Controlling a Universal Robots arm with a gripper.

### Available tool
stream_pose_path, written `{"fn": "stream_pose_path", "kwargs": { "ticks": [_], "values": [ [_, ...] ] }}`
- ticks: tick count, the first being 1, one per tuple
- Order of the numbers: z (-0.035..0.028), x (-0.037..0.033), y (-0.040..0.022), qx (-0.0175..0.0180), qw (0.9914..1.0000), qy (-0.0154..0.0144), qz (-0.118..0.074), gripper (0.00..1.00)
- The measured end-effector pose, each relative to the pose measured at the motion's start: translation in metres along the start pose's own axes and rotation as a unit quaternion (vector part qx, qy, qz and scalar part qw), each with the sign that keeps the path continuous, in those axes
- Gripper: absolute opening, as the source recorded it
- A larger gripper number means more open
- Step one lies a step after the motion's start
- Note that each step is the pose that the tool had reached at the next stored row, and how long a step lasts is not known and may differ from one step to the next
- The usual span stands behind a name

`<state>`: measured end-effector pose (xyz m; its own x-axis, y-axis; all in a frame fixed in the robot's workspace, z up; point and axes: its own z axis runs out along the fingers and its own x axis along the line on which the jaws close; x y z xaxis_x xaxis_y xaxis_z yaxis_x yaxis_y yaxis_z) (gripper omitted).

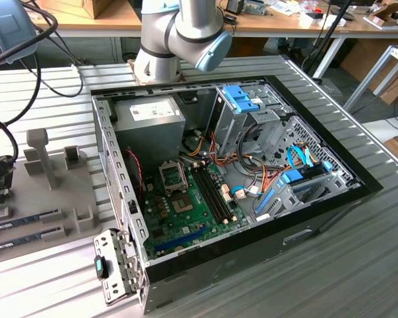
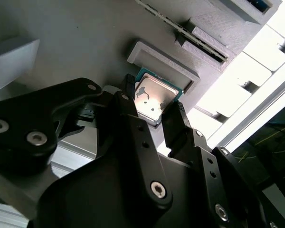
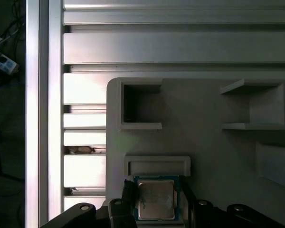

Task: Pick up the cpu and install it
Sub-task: 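Pick up the cpu and move it towards the insertion slot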

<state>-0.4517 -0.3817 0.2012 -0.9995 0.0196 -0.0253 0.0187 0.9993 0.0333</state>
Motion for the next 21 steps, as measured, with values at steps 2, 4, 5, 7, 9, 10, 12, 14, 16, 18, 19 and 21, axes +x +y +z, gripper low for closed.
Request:
{"fn": "stream_pose_path", "kwargs": {
  "ticks": [2, 4, 5, 7, 9, 10, 12, 14, 16, 18, 19, 21],
  "values": [
    [-0.0013, 0.0000, 0.0000, 0.0000, 1.00000, 0.0001, 0.000, 0.47],
    [-0.0024, 0.0000, 0.0001, 0.0000, 1.00000, 0.0000, 0.000, 0.47],
    [-0.0028, -0.0001, 0.0001, -0.0001, 1.00000, 0.0000, 0.000, 0.47],
    [-0.0040, -0.0001, 0.0001, -0.0001, 1.00000, 0.0000, 0.000, 0.47],
    [-0.0053, -0.0001, 0.0002, -0.0001, 1.00000, 0.0000, 0.000, 0.47],
    [-0.0058, -0.0001, 0.0002, -0.0001, 1.00000, 0.0001, 0.000, 0.47],
    [-0.0082, -0.0002, 0.0003, -0.0001, 1.00000, 0.0000, 0.000, 0.47],
    [-0.0094, -0.0002, 0.0003, -0.0001, 1.00000, 0.0000, 0.000, 0.47],
    [-0.0106, -0.0002, 0.0004, -0.0001, 1.00000, 0.0000, 0.000, 0.47],
    [-0.0118, -0.0003, 0.0004, -0.0002, 1.00000, 0.0000, 0.000, 0.47],
    [-0.0123, -0.0003, 0.0004, -0.0002, 1.00000, 0.0000, 0.000, 0.47],
    [-0.0137, -0.0003, 0.0005, -0.0003, 1.00000, 0.0000, 0.000, 0.47]
  ]
}}
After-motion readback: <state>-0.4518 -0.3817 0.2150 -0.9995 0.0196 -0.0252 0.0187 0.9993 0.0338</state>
